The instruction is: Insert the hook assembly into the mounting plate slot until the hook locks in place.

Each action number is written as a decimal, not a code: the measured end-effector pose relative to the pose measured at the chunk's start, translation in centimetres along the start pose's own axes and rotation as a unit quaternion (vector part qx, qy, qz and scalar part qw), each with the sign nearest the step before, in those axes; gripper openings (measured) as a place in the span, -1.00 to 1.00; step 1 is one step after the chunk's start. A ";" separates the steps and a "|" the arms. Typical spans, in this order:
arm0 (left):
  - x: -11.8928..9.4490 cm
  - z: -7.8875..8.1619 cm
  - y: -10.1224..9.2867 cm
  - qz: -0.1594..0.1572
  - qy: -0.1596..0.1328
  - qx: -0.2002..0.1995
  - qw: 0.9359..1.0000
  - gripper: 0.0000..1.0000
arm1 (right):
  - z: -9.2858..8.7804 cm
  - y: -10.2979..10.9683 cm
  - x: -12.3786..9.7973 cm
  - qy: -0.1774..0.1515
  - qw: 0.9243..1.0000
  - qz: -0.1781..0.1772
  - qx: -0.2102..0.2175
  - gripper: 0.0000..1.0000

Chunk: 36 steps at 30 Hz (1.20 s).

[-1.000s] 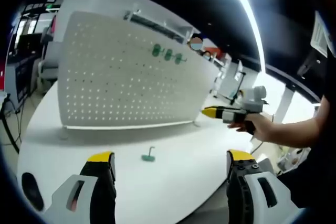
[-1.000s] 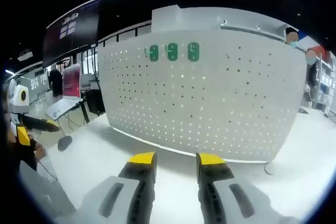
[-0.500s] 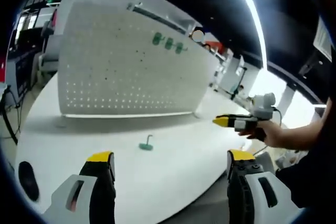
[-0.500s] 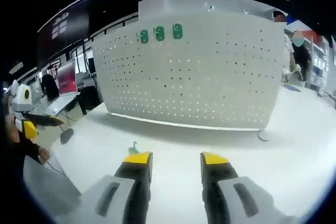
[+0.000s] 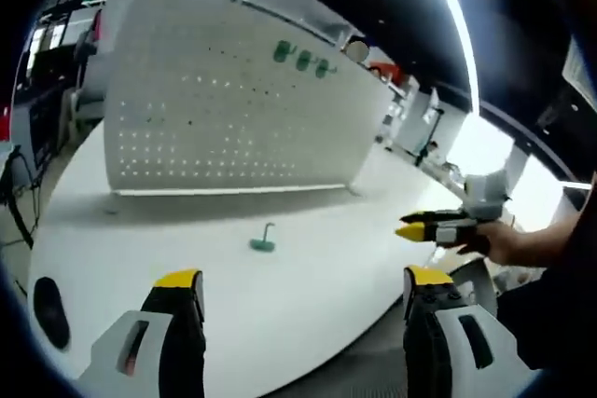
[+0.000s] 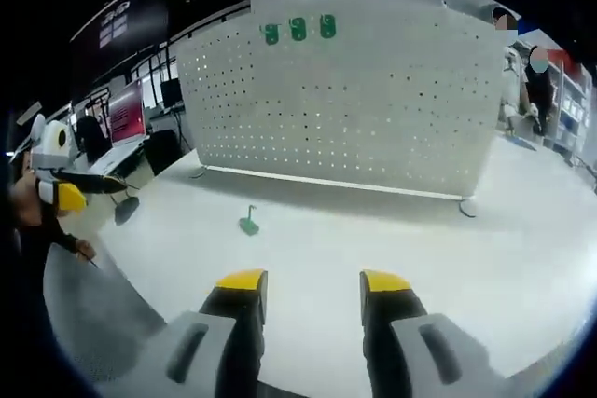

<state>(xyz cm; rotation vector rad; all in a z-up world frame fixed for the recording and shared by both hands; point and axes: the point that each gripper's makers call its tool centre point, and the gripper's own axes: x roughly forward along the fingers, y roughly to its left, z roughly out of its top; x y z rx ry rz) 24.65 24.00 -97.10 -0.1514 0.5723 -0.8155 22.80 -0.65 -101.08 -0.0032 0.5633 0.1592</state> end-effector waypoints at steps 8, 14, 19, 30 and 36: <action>0.0 -0.5 0.5 0.006 0.007 -0.007 1.000 0.79 | 0.2 0.4 -0.1 -0.004 1.000 0.010 0.012 -0.24; -0.2 -0.9 0.9 0.012 0.015 -0.007 1.000 0.77 | 0.7 1.0 -0.5 -0.014 1.000 0.015 0.002 -0.25; -0.3 -1.1 1.2 0.016 0.024 -0.002 1.000 0.75 | 0.8 2.0 -0.1 -0.015 1.000 0.025 0.000 -0.27; 0.2 -1.6 1.2 0.010 0.033 -0.007 0.999 0.73 | 1.6 5.4 3.5 -0.017 0.998 0.059 -0.001 -0.35; 0.1 -1.2 2.2 0.017 0.034 -0.008 0.999 0.74 | 1.7 7.9 6.7 -0.009 0.996 0.084 -0.006 -0.36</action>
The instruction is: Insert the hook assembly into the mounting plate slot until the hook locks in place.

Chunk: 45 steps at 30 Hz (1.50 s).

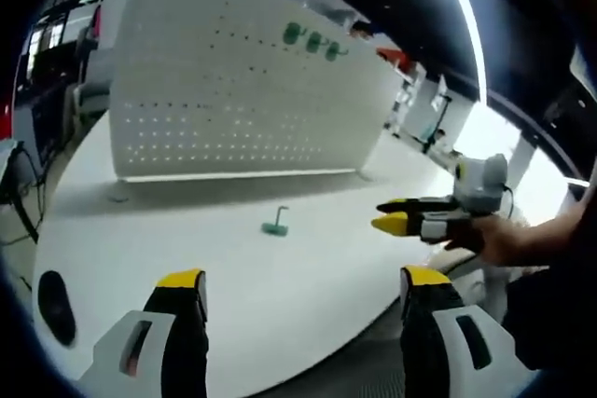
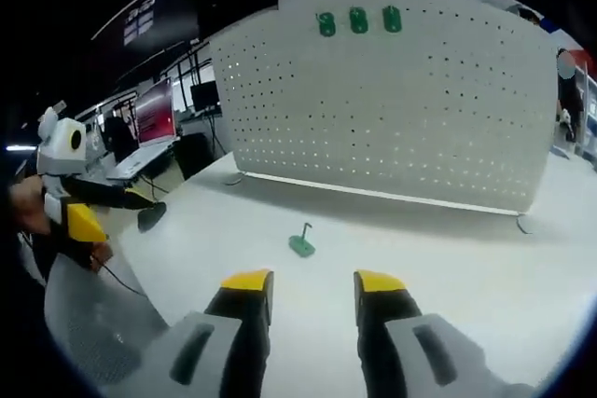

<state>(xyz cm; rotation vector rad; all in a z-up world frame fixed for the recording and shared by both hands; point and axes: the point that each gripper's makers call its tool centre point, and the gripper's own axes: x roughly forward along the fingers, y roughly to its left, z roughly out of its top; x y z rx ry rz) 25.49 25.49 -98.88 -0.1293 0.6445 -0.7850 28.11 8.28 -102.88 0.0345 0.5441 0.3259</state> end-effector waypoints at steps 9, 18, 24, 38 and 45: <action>-0.2 0.3 1.9 0.015 0.008 -0.003 1.000 0.72 | 0.0 3.0 5.4 0.021 0.998 0.051 0.001 -0.42; -0.3 -0.4 3.7 0.032 0.021 -0.017 0.999 0.72 | 0.5 3.6 9.9 0.043 0.997 0.065 -0.008 -0.46; -0.2 -0.6 4.2 0.037 0.021 -0.026 0.999 0.70 | 0.1 2.7 12.1 0.061 0.997 0.057 0.004 -0.46; -0.2 -0.5 5.4 0.042 0.028 -0.031 0.998 0.68 | -0.5 1.1 14.9 0.074 0.997 0.035 0.009 -0.53; -0.7 -0.8 6.1 0.054 0.028 -0.038 0.997 0.66 | 0.2 0.7 16.8 0.072 0.997 0.021 0.000 -0.64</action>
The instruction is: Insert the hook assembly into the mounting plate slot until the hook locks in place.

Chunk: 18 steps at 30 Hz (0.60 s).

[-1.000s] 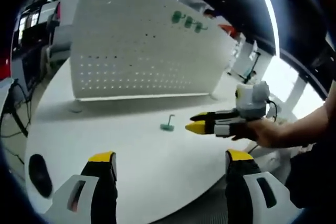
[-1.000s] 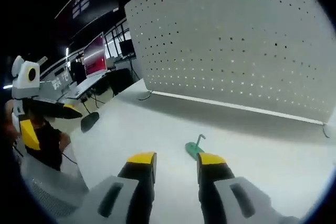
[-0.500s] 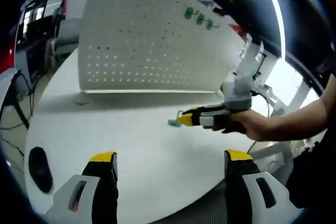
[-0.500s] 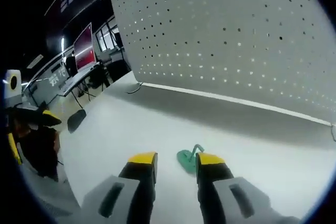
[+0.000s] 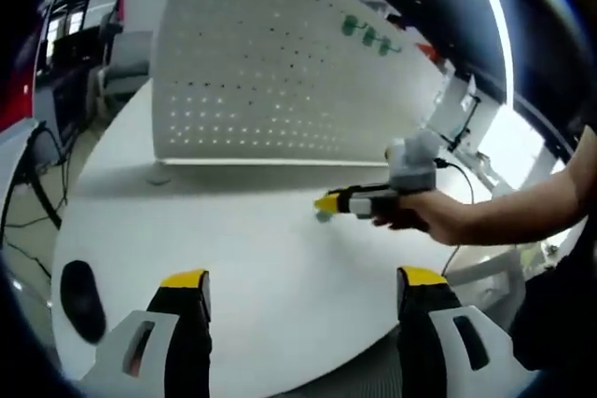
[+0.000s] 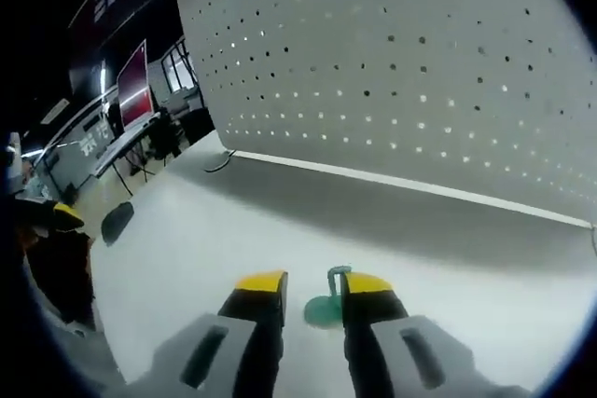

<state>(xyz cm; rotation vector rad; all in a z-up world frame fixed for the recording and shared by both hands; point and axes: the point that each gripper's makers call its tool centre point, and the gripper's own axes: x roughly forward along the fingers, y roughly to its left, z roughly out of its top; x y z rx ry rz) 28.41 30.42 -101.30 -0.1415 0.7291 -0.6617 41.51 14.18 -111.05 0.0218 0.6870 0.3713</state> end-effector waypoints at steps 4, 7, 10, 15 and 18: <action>0.0 -0.5 -0.1 0.000 0.007 -0.004 1.000 0.64 | 0.1 -0.3 0.8 0.006 1.000 -0.005 0.009 -0.74; 0.1 -0.5 -0.3 -0.002 0.006 -0.004 1.000 0.64 | 0.6 -0.4 0.8 0.006 1.000 -0.011 0.000 -0.90; 0.2 -0.5 -0.4 -0.003 0.008 -0.004 1.000 0.64 | 0.9 -0.4 0.7 0.003 1.000 -0.011 -0.004 -0.95; 0.4 -0.2 -0.8 -0.007 0.005 0.000 1.000 0.64 | 1.1 -0.7 0.0 -0.004 1.000 -0.015 -0.003 -0.99; 0.4 0.1 -1.0 -0.009 0.003 0.002 1.000 0.64 | 1.5 -0.7 -0.6 -0.012 1.000 -0.019 -0.016 -1.00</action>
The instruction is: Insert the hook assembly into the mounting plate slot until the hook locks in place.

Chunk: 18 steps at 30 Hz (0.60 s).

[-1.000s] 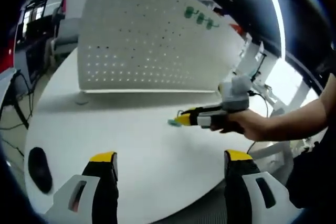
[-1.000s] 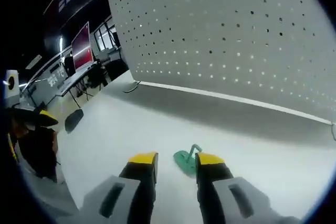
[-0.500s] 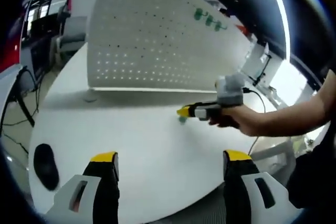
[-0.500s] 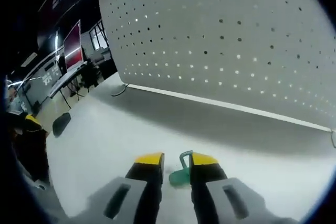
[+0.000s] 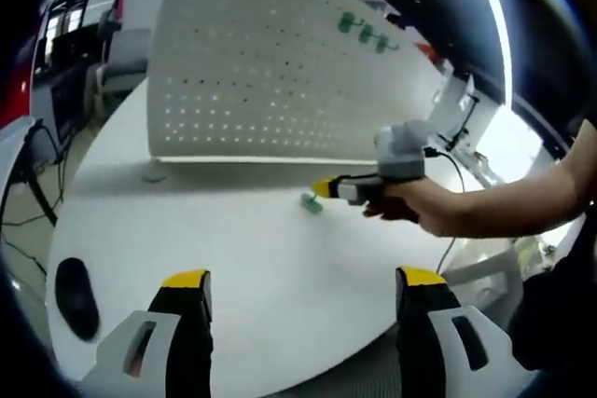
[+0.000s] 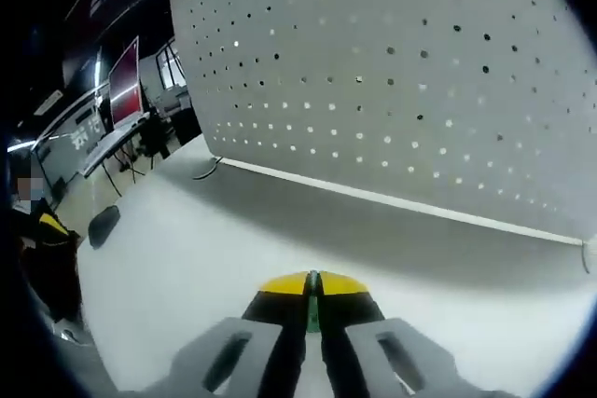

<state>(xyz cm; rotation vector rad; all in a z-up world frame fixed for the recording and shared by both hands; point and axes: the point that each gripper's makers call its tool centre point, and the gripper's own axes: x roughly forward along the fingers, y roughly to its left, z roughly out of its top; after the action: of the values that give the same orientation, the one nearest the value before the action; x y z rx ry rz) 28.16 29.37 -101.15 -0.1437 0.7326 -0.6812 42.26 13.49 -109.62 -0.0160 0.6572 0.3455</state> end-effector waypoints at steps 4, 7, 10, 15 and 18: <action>0.0 0.5 -0.3 -0.002 -0.005 0.006 1.000 0.64 | 1.2 -0.3 -1.0 -0.022 1.000 -0.003 0.007 -1.00; 0.0 1.0 -0.5 -0.001 -0.011 0.009 1.000 0.64 | 2.6 -0.3 -2.0 -0.043 0.999 -0.006 0.005 -1.00; 0.0 1.4 -1.1 -0.007 -0.015 0.013 1.000 0.65 | 3.7 -0.1 -2.8 -0.056 0.998 -0.007 -0.019 -1.00; -0.2 2.2 -2.1 -0.015 -0.026 0.025 0.999 0.65 | 5.5 0.0 -4.3 -0.080 0.997 -0.006 -0.006 -1.00; -0.3 2.6 -2.5 -0.017 -0.030 0.031 0.999 0.65 | 6.7 0.3 -5.6 -0.100 0.995 -0.003 -0.004 -1.00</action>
<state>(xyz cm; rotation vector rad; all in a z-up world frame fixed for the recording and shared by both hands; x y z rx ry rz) 28.43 27.33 -98.15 -0.1198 0.6513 -0.7284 42.04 12.92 -100.91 0.0093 0.4579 0.3390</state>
